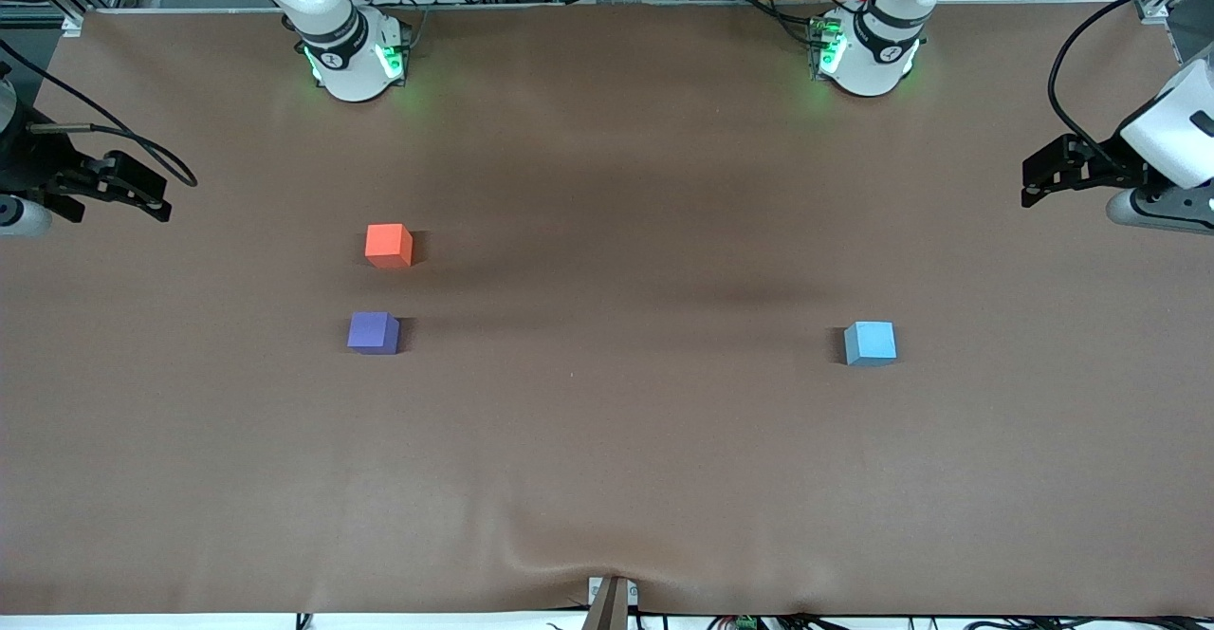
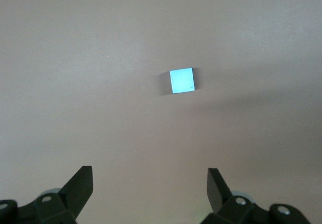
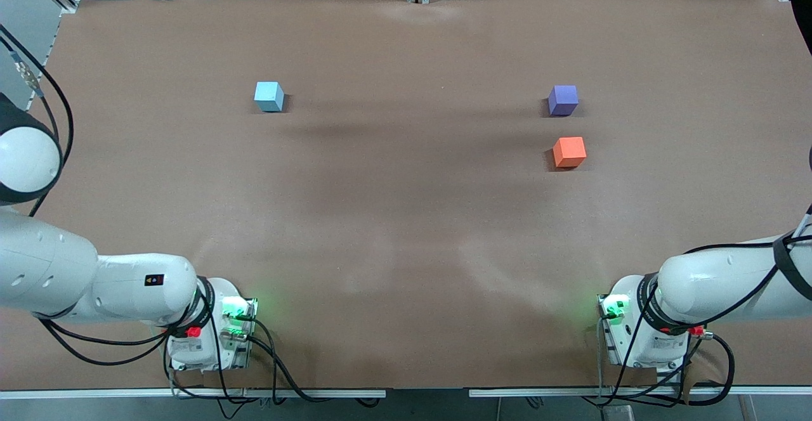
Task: Place blue block between orange and purple blocks
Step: 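Reach the left gripper down to the light-blue block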
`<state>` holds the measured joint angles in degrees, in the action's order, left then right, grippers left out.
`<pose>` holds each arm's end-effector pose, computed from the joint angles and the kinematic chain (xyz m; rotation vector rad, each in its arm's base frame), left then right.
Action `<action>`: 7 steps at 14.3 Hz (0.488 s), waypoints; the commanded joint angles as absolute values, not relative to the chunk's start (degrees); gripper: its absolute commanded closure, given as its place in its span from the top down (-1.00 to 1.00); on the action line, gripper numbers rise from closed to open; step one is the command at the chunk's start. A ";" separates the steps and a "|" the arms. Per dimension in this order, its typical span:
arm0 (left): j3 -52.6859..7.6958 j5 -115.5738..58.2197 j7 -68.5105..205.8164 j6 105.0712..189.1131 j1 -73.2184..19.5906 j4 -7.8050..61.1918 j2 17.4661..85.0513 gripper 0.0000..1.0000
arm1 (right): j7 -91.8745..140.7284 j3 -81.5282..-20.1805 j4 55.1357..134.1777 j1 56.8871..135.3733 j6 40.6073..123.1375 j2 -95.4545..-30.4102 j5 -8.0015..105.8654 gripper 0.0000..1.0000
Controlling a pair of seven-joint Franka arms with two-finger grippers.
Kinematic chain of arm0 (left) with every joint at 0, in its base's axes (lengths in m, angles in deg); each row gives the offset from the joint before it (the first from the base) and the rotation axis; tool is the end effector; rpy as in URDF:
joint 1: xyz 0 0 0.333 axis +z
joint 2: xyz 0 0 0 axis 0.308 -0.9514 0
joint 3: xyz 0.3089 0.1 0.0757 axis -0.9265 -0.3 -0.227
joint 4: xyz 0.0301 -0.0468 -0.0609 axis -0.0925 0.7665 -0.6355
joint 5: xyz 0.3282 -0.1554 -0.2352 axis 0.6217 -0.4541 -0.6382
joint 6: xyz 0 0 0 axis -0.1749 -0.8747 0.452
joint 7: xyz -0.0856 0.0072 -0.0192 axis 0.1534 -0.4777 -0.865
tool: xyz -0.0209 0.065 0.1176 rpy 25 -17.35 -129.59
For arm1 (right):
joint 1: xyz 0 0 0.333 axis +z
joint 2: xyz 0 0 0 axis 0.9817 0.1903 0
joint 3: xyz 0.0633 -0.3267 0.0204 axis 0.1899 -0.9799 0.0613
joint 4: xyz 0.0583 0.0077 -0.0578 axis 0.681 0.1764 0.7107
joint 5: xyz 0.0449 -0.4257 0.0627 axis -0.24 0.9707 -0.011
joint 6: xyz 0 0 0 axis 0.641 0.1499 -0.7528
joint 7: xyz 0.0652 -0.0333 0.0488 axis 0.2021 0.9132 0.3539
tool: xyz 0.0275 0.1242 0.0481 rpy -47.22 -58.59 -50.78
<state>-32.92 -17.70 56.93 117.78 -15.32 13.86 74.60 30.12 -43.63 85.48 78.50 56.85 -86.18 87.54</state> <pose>0.6015 -0.0481 0.6151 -3.0994 0.2821 0.0373 0.5978 0.0089 0.6139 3.1127 0.0159 0.0130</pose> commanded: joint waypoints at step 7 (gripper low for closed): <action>-32.56 -19.16 57.89 126.14 -20.48 12.77 65.22 1.00 | 29.81 -43.56 85.28 78.51 56.78 -86.40 88.15 1.00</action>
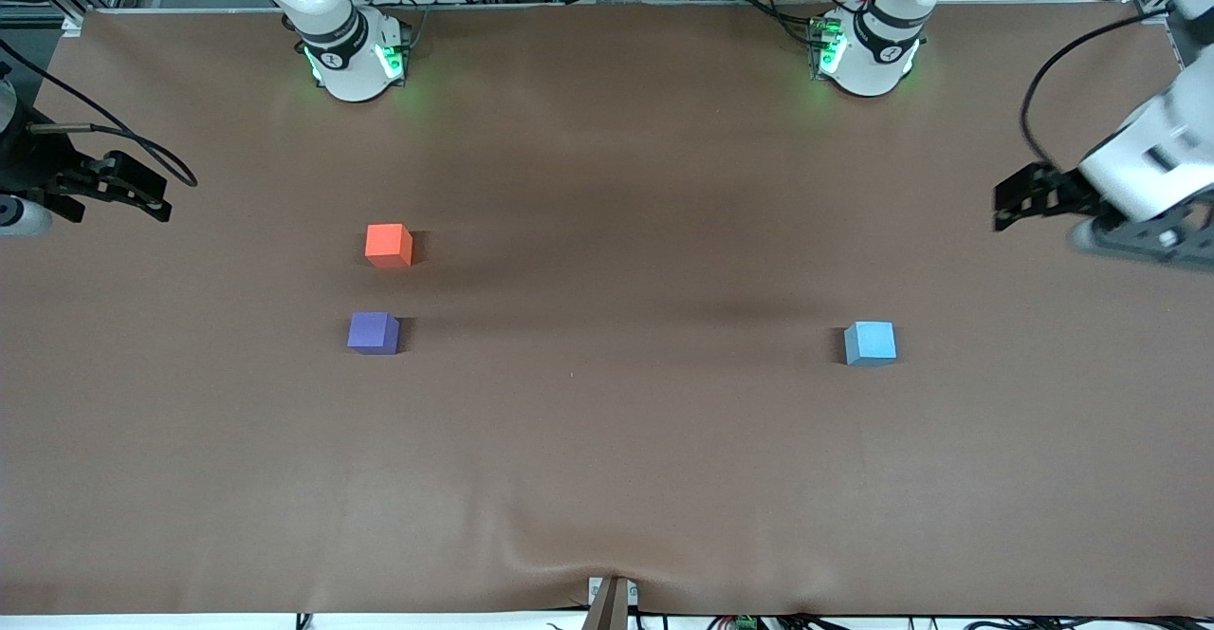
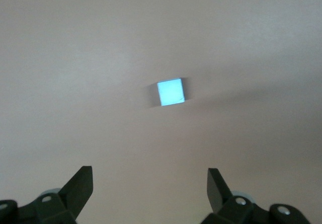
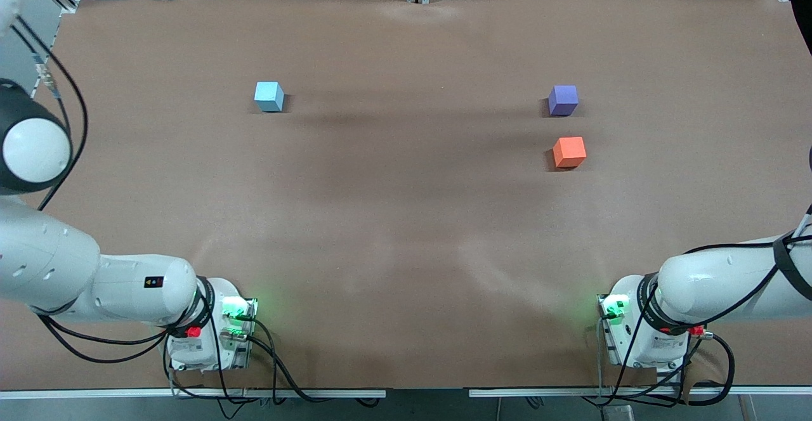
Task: Place blue block between orange and purple blocks
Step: 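Reach the left gripper down to the light-blue block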
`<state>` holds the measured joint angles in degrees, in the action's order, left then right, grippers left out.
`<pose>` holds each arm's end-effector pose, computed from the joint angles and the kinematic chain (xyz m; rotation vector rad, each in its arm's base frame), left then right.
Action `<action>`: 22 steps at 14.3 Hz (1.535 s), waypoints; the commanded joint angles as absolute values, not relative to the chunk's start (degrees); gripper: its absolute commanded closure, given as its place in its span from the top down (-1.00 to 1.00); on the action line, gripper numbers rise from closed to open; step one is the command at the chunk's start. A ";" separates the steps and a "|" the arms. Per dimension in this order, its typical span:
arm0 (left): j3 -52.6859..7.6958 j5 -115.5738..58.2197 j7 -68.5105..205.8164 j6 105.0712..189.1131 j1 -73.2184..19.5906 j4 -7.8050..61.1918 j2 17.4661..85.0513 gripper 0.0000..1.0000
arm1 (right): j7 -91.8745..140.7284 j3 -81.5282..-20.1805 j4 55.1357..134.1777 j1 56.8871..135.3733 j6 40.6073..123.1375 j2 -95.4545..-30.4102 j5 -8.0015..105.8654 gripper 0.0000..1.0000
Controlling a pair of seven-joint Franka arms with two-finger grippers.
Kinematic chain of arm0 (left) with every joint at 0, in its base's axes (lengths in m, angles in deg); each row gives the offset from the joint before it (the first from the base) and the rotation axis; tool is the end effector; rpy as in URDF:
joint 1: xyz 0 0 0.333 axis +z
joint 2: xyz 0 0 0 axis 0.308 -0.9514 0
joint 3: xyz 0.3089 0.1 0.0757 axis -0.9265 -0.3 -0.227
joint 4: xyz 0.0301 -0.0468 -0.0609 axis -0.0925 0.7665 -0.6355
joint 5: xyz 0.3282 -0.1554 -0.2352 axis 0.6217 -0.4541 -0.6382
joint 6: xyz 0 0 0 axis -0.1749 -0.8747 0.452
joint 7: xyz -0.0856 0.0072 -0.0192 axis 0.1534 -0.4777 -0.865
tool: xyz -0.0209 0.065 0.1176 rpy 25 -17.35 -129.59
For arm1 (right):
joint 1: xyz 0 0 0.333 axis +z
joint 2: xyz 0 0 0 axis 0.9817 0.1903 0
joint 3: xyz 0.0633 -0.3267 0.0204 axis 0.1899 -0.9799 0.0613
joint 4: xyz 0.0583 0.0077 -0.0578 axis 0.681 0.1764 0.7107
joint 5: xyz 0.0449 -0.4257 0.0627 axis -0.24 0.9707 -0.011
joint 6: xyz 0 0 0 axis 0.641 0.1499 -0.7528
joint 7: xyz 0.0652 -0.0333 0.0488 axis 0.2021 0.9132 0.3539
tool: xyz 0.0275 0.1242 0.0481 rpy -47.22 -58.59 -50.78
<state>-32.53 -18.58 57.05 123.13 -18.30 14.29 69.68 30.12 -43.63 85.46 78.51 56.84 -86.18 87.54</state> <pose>0.6317 -0.0875 0.5663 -3.1169 0.3753 0.0360 0.5978 0.0090 0.6141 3.1127 0.0162 0.0132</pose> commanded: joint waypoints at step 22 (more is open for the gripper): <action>-32.56 -20.82 63.33 161.76 -15.57 37.99 51.22 1.00 | 29.81 -43.56 84.58 78.51 56.95 -86.04 88.15 1.00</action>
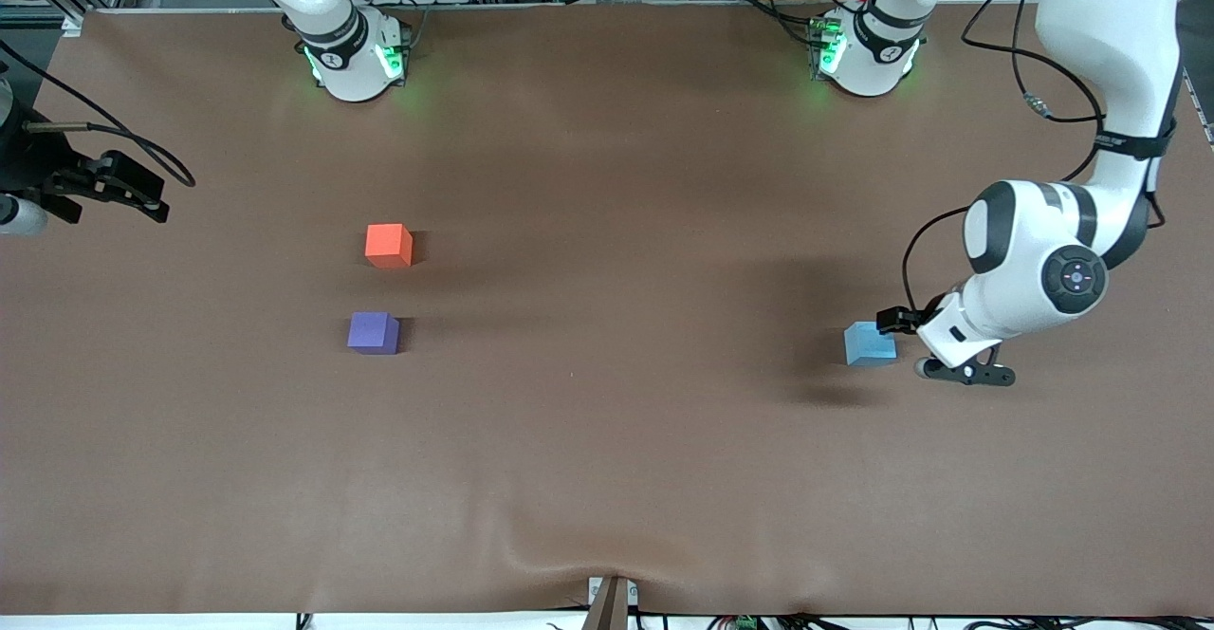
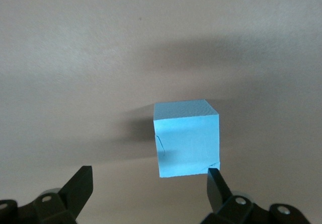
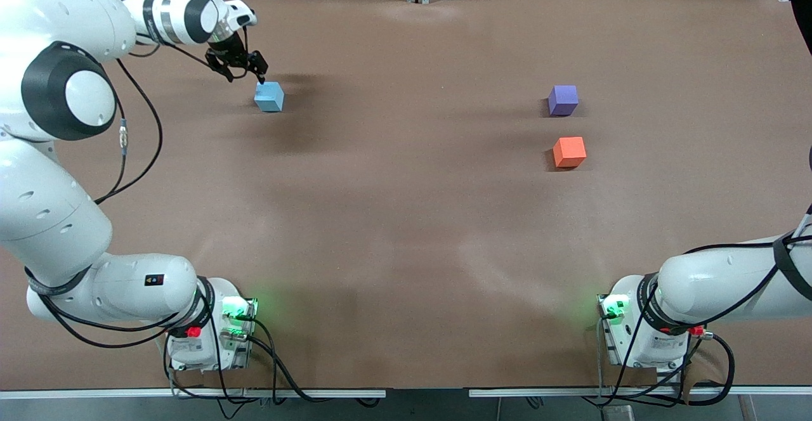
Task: Place blue block between orange and purple blocks
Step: 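Close the left gripper on the light-blue block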
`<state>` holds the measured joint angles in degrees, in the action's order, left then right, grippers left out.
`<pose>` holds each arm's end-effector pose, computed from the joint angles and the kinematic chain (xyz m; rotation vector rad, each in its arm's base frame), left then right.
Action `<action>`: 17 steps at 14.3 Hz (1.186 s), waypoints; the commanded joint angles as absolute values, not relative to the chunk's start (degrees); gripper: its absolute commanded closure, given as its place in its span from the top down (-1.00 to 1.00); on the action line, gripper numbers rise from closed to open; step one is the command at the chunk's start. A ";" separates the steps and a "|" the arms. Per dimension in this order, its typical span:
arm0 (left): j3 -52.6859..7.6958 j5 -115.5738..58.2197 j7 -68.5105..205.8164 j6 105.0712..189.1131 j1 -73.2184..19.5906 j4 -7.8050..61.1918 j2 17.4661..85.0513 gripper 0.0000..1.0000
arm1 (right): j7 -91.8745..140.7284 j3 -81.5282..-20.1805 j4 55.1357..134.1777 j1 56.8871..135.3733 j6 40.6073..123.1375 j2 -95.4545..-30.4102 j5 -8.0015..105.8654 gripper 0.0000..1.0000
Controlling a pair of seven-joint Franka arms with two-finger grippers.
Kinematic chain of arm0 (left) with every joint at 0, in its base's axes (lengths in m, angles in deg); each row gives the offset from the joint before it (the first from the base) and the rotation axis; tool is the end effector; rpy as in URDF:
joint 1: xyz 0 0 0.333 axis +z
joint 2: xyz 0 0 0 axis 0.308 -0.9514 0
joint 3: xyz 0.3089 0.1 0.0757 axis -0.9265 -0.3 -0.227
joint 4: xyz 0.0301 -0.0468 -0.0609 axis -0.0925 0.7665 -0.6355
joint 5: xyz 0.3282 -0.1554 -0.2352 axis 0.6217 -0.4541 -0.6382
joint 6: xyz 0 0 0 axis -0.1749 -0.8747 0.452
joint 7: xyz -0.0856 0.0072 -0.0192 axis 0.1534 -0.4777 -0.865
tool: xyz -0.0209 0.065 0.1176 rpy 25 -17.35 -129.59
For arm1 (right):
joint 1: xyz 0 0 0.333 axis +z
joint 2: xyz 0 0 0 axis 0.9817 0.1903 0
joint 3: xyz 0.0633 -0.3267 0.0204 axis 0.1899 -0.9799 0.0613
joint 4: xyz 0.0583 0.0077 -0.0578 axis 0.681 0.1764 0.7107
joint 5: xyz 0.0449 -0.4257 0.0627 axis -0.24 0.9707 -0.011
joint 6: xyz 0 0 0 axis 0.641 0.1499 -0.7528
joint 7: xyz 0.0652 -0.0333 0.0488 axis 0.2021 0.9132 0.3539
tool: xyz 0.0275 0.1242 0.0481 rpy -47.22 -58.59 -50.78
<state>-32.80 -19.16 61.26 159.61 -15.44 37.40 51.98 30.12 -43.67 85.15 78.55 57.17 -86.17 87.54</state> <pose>0.6450 -0.0594 0.2163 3.0853 -0.1659 -0.1510 0.5989 0.0090 0.6173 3.1128 0.0162 0.0303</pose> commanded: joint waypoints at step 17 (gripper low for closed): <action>-33.08 -21.09 68.80 168.18 -19.26 35.26 44.63 1.00 | 29.81 -43.65 84.76 78.42 56.52 -86.04 87.01 1.00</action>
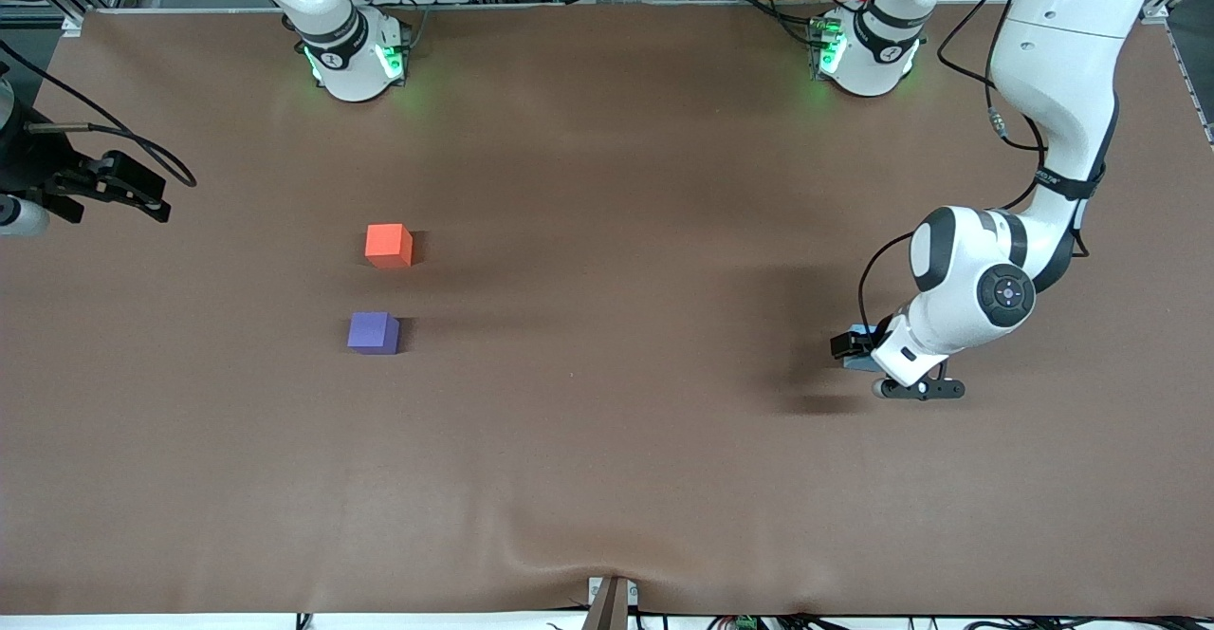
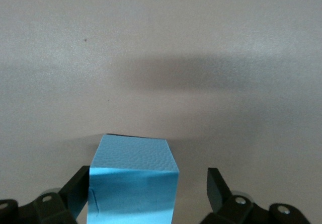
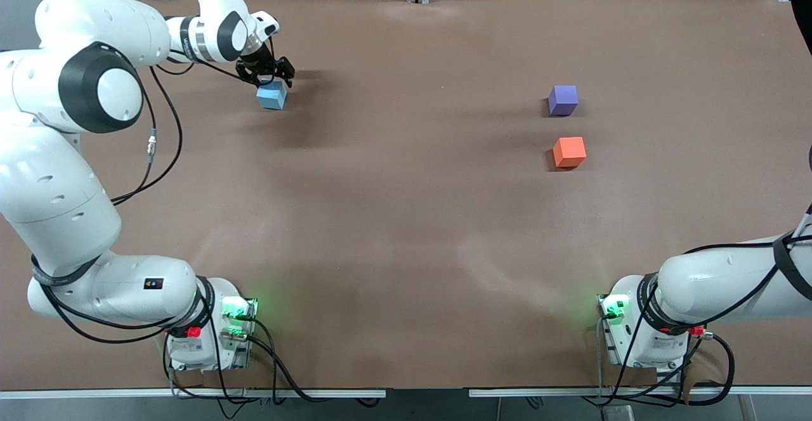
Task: Place blue block between orange and purple blocks
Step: 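Close the left gripper on the light-blue block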
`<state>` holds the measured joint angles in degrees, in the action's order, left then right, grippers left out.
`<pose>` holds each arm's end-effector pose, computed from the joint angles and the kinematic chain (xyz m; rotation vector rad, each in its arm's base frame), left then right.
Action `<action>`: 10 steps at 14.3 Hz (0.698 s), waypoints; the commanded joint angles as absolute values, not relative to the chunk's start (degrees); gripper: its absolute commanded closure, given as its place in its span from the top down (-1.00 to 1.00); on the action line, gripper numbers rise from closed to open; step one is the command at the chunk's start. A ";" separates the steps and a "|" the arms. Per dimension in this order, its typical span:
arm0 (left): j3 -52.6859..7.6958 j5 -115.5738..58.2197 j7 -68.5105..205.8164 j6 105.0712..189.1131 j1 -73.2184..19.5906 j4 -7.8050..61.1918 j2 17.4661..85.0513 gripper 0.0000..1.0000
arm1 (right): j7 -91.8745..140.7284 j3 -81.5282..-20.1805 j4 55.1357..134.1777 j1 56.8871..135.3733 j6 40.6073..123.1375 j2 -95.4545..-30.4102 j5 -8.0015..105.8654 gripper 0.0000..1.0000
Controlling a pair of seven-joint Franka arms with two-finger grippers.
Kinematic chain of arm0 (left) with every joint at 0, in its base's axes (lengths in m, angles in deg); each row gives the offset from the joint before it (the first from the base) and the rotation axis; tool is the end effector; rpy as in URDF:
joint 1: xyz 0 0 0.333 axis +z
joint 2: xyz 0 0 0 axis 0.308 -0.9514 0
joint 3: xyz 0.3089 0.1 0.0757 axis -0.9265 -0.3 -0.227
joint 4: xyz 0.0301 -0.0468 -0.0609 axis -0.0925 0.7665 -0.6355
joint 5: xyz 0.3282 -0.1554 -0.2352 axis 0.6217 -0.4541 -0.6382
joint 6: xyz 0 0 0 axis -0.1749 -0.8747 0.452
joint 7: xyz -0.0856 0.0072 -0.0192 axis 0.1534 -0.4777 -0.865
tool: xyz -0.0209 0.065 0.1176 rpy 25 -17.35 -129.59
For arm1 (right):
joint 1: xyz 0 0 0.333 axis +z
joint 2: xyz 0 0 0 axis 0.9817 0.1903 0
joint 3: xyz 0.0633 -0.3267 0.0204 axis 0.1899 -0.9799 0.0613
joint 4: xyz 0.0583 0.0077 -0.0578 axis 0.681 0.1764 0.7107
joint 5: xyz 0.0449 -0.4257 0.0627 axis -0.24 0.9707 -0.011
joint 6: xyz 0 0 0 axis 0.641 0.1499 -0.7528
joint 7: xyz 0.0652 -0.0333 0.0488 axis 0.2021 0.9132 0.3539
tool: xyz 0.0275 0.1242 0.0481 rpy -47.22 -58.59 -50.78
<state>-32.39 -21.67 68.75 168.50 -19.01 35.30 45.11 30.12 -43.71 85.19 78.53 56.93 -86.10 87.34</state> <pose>0.6585 -0.1083 0.1666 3.0457 -0.0048 -0.0559 0.5986 0.0088 0.6158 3.1163 0.0145 0.0208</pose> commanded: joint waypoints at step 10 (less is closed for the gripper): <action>-32.48 -13.44 68.88 168.18 -19.61 35.09 46.99 -0.30 | 29.72 -43.65 84.84 78.33 56.43 -86.04 86.74 1.00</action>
<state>-32.82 -14.68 68.66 168.59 -19.05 34.76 44.17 30.12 -43.71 85.19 78.53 56.93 -86.09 87.31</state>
